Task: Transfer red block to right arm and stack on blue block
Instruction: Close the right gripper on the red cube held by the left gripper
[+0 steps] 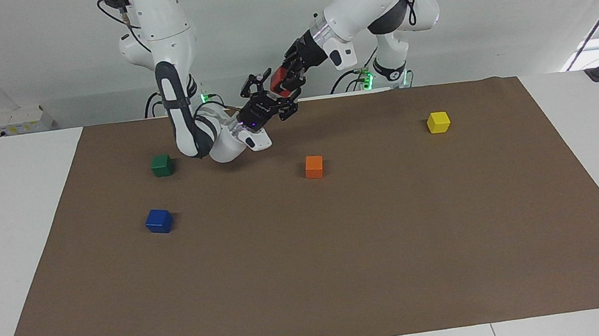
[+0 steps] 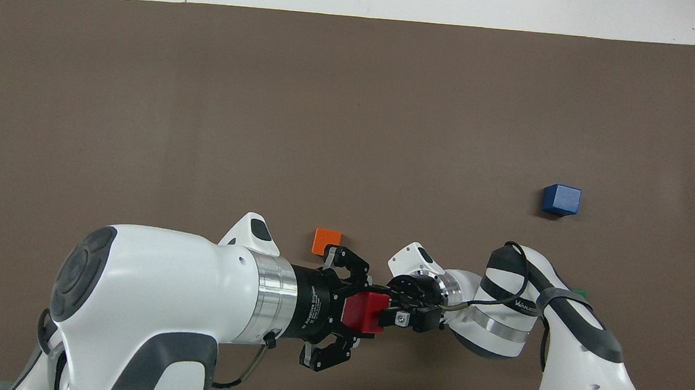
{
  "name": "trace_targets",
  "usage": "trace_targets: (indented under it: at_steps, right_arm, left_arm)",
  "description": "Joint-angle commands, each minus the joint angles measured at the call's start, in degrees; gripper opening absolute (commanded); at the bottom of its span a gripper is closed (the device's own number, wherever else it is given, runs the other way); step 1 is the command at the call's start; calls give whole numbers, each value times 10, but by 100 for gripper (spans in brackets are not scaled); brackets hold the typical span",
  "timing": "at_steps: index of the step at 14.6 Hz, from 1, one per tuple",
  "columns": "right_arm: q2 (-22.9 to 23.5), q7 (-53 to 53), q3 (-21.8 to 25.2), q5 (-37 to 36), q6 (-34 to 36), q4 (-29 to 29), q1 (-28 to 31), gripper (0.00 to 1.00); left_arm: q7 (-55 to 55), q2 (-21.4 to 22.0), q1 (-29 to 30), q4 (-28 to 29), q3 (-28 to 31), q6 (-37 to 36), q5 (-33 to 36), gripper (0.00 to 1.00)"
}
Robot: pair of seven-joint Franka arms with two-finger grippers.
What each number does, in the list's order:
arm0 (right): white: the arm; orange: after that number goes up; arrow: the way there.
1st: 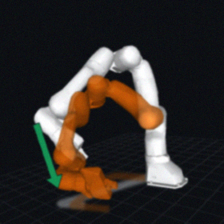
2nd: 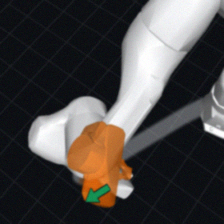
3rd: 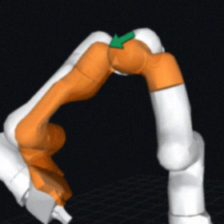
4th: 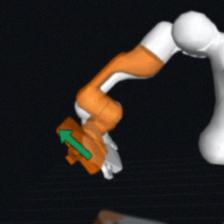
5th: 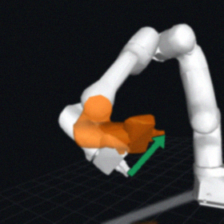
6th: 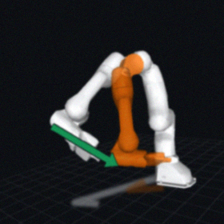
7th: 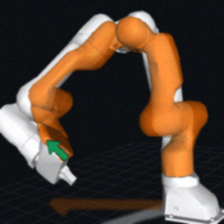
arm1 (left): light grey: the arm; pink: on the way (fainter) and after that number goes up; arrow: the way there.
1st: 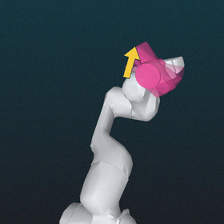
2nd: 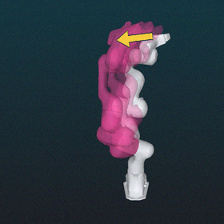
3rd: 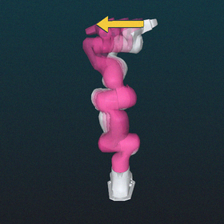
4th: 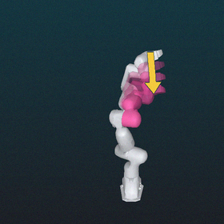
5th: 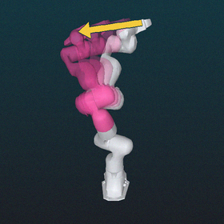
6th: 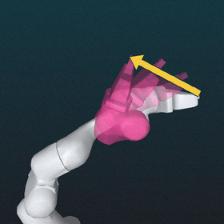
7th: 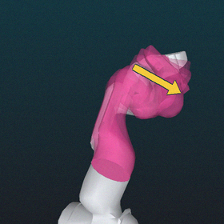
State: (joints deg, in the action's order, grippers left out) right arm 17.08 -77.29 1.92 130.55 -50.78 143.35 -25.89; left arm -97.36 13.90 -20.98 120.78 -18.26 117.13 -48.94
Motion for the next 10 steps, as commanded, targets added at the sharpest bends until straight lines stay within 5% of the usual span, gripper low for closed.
trace_targets:
  at_steps: [1,3,5,7,8,9,10]
  right_arm:
    - [8,-15,-1,11,2,-4,-1,73]
    - [10,-15,0,11,-1,-2,-1,62]
    - [10,-23,0,10,-9,-1,-1,0]
    - [11,-23,0,3,-12,-1,4,0]
    - [11,-24,0,3,-15,-1,4,0]
    - [11,-24,0,3,-16,-1,2,0]
    - [11,-25,0,3,-17,-1,2,0]
  left_arm:
    - [4,21,-8,20,9,2,-15,0]
    - [4,21,-8,20,9,1,-15,0]
    - [4,21,-7,20,9,-1,-15,0]
    - [6,22,-7,19,9,1,-15,0]
    - [5,22,-7,19,9,4,-15,35]
    - [-7,22,-6,15,9,8,-15,99]
    - [-8,24,-6,15,9,10,-13,100]
